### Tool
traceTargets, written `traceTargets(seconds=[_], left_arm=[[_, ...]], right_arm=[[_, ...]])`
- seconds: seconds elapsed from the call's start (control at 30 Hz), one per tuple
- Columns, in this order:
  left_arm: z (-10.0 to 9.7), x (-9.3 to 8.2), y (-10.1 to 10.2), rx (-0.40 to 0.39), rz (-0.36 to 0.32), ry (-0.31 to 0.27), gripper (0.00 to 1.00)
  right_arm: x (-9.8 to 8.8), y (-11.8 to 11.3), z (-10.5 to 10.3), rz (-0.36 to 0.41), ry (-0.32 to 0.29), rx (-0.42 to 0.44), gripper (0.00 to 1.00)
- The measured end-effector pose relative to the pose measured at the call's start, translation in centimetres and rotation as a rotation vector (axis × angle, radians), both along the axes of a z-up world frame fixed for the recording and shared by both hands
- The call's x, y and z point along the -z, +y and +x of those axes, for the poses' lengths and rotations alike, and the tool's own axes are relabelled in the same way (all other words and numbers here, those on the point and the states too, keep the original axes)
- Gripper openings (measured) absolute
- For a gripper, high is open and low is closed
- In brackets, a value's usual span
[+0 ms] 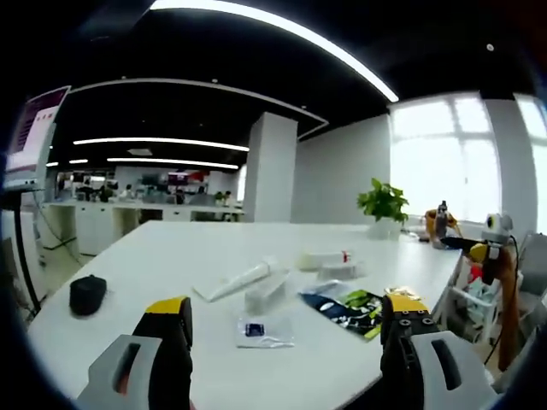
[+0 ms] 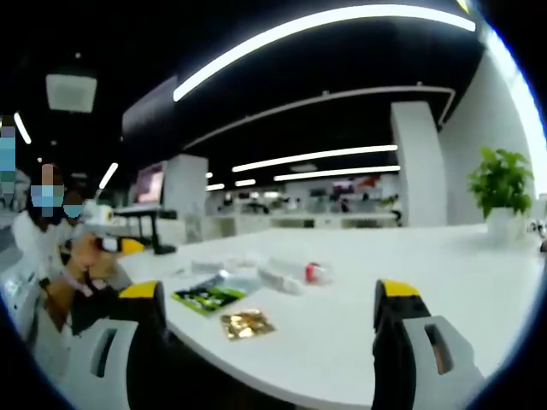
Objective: Arrange the skincare products in the storage area until every visible bottle or jar stands upright without overlapping.
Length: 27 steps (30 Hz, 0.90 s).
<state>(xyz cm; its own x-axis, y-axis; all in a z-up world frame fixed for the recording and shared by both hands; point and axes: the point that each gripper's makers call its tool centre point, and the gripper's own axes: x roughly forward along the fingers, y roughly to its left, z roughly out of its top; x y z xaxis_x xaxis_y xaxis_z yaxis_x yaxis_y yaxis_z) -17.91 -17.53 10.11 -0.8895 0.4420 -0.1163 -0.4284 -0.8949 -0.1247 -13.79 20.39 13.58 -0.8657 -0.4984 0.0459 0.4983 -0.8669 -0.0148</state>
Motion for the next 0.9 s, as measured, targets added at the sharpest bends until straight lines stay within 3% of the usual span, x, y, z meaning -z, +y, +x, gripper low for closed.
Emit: traceTargets(seconds=[0.27,0.5,0.7,0.9], left_arm=[[-1.3,-0.2,0.1,-0.005,-0.003,-0.006,0.94],[-2.5,0.0,0.6,0.009,-0.052,-0.021,0.93],[-4.7,0.9,0.2,-0.024,-0.127,-0.034,0.92],[-5.7,1.1,1.8,0.044,-0.108,-0.043,0.92]], right_arm=[[-0.1,0.1,0.1,0.000,0.004,0.005,1.00],[-0.4,-0.3,-0.1,0.015,0.002,-0.009,1.00],[-0.1,-0.5,0.2,-0.002,-0.003,-0.019,1.00],[0.2,-0.2,0.3,-0.001,-0.013,-0.013,1.00]])
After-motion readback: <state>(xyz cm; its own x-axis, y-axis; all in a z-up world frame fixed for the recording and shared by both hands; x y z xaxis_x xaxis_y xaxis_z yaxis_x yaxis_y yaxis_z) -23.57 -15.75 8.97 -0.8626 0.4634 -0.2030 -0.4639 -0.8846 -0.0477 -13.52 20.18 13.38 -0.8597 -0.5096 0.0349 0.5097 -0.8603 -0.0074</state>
